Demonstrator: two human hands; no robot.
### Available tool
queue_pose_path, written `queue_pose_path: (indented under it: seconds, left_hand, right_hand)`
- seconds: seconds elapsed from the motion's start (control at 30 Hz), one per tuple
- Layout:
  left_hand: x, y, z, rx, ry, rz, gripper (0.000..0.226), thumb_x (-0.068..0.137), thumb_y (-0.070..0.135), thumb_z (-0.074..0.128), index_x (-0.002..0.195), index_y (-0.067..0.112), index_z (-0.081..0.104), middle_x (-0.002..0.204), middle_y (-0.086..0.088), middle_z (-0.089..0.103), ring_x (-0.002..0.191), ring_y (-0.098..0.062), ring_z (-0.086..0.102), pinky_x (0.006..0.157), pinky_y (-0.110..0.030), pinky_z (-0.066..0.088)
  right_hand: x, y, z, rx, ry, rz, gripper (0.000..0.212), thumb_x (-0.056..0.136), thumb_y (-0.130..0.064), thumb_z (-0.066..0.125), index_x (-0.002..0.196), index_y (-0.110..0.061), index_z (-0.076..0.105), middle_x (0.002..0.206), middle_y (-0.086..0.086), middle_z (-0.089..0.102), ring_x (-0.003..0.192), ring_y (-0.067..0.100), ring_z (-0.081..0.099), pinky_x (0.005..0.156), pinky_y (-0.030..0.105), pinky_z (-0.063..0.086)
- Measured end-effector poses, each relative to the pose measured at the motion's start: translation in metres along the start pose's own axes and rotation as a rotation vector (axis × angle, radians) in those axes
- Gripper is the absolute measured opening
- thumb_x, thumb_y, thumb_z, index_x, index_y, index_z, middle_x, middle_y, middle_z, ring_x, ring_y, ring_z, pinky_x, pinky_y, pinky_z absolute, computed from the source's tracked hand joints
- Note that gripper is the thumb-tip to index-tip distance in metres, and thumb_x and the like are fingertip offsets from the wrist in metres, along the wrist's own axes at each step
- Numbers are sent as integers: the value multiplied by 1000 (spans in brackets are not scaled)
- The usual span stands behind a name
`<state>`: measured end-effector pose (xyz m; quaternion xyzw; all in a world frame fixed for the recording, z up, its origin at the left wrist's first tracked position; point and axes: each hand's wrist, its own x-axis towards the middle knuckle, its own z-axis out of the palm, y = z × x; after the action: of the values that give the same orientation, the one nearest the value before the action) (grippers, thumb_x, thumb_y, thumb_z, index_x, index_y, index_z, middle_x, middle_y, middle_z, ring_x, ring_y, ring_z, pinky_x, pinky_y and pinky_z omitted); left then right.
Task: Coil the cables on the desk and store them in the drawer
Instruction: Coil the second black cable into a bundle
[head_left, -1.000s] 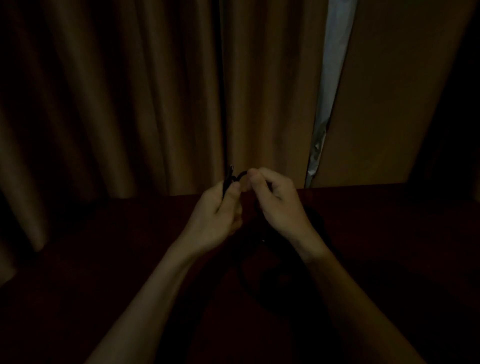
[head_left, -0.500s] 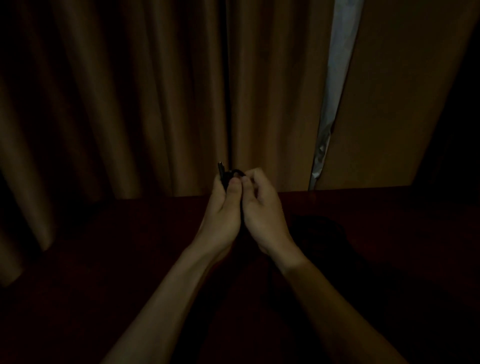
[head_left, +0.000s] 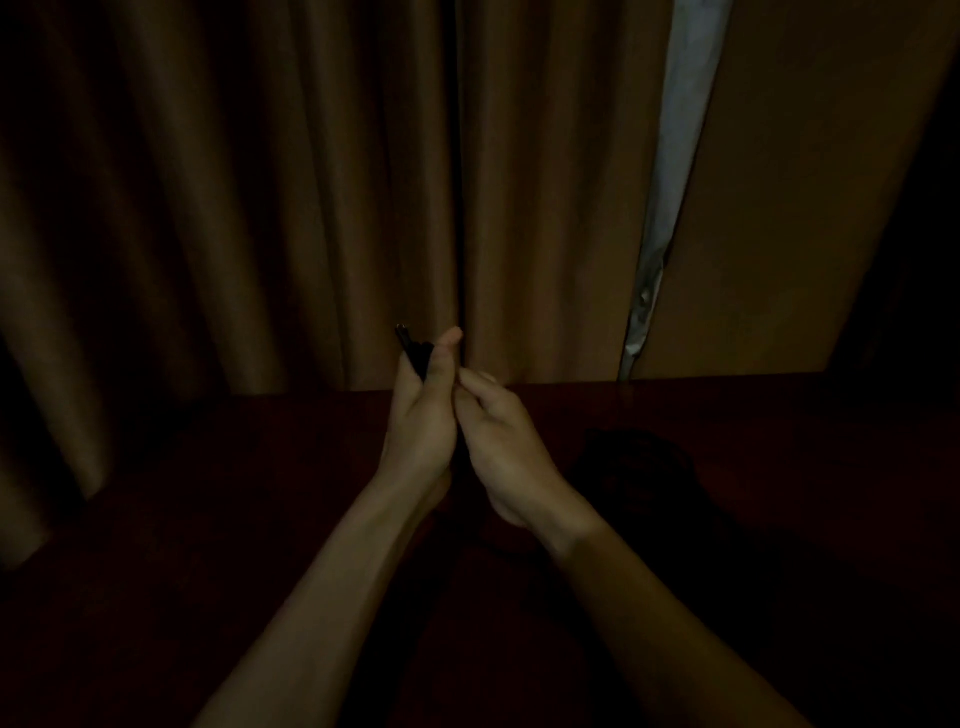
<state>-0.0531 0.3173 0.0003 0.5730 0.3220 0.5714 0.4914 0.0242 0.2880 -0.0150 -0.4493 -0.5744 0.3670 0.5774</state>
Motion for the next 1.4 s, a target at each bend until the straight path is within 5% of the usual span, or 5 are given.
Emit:
queue_pose_path:
  seconds: [0.23,0.77,0.97,1.2,1.4]
  left_hand:
    - [5,4,-8,-50,18,-104,49,110,39,37,157,33,26,158,12,33,135,-2,38,83,-11,41]
    - [8,-16,-27,508,-180,79,43,101,46,52,131,26,30,130,11,49,120,0,51,98,-15,41]
    - [9,-28,-32,1315,-421,657,74,94,24,58,159,24,21,170,4,3,154,-15,-22,110,-49,-27]
    - [-2,-23,-20,1361,-425,503,62,103,25,43,158,29,14,138,-9,57,102,-36,65,83,-43,51]
    - [-2,-7,-24,1426,-322,408,26,99,18,48,124,16,40,126,-9,54,102,-28,60,72,-32,35]
  right_hand:
    - [-3,-5,-4,-56,-184,150,53,110,-41,34,161,-29,23,161,-10,34,146,5,35,120,35,35]
    - [3,-14,-42,-552,-132,74,21,105,-13,40,95,-8,58,73,5,58,58,14,52,52,31,41]
    - [9,-10,-64,-783,-216,164,25,107,-19,43,99,-8,64,85,3,67,69,18,63,59,31,46]
    - [5,-17,-72,-529,-157,150,6,100,-18,63,104,-20,67,93,-8,68,75,-2,63,62,10,46]
    - [5,-19,-57,17,-36,261,22,100,-15,64,121,-10,56,106,12,71,81,18,73,79,31,60]
